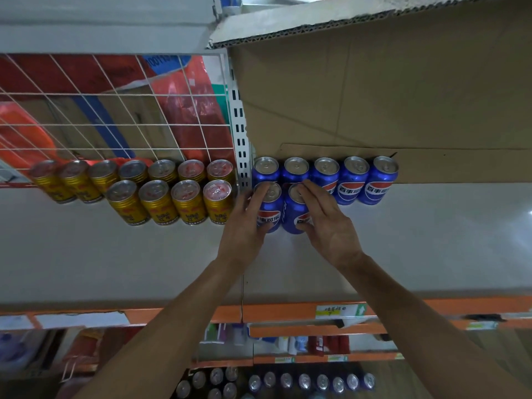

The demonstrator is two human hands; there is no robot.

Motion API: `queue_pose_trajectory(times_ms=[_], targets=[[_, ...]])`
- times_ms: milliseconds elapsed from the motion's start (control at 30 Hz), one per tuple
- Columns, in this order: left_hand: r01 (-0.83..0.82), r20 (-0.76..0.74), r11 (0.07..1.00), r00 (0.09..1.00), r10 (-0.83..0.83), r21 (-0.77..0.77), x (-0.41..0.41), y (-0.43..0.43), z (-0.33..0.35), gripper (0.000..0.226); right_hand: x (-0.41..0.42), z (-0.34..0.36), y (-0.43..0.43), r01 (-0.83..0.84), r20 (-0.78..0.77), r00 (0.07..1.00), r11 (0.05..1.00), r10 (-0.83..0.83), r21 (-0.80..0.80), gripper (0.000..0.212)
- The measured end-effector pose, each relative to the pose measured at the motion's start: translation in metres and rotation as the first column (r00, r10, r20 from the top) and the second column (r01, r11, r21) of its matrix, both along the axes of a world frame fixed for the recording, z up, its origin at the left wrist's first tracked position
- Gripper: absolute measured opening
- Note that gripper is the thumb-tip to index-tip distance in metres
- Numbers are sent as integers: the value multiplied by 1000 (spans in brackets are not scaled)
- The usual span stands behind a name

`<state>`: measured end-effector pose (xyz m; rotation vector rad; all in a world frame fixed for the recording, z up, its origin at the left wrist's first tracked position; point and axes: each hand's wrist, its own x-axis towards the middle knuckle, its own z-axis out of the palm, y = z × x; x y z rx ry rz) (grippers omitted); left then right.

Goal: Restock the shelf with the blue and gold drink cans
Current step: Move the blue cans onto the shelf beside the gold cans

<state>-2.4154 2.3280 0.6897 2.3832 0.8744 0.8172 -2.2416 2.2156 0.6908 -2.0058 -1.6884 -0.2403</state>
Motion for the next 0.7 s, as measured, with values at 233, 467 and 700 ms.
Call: queue_pose_trajectory(times_ms=[233,467,700], targets=[[9,1,1000,1000,-9,-5,5,11,-2,83,3,-1,10,22,8,1000,1000,-22,-4,85],[1,15,1000,1000,-1,-28,5,12,-4,85,3,1,10,32,4,999,999,-32,-16,87],[13,27,999,1000,-12,-39,4,13,-3,84,2,9,14,50,1,999,999,-50,-7,79]])
